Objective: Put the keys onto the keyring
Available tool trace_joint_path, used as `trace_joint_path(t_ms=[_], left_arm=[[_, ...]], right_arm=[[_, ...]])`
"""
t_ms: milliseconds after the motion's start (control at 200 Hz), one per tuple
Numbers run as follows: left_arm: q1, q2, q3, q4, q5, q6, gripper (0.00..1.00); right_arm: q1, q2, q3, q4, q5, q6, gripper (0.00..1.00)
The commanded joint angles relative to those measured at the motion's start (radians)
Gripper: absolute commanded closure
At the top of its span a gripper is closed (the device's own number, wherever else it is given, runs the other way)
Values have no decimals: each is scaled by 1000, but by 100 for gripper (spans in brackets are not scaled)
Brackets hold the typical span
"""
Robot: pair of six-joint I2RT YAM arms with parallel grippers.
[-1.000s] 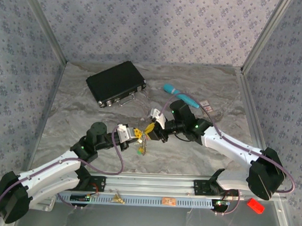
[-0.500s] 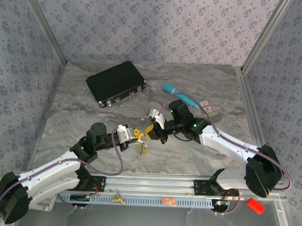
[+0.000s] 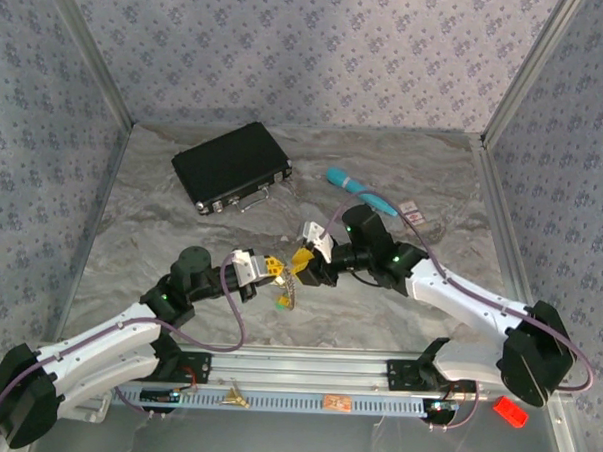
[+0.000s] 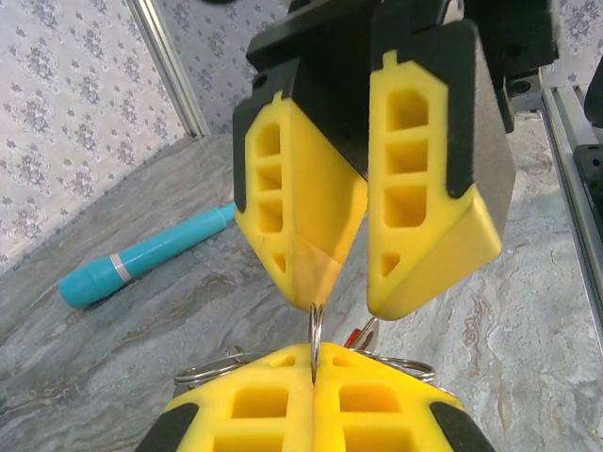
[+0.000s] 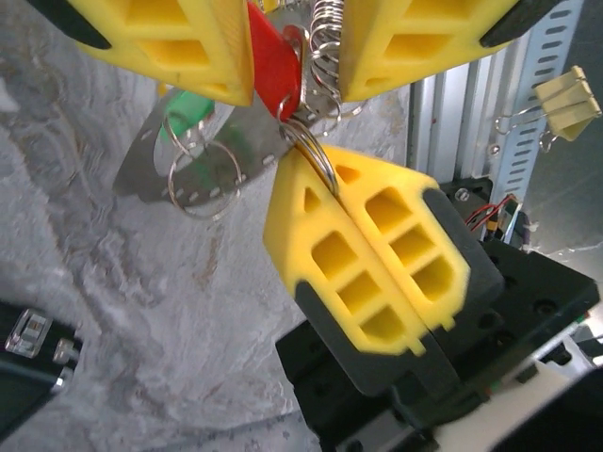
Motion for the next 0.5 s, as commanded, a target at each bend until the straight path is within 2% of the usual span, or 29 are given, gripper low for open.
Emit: trace_joint_path(t_ms=[0,190,495], left_arm=[[-3,-10,7,72,26,-19,100],[-4,-4,12,74,37,-26,100],[-3,-1,13,75,43,-30,100]], right_arm=[[14,-12,-6,44,33,-81,70],[31,22,24,26,38,-142,74],[33,30,30,47,21,-148,82]])
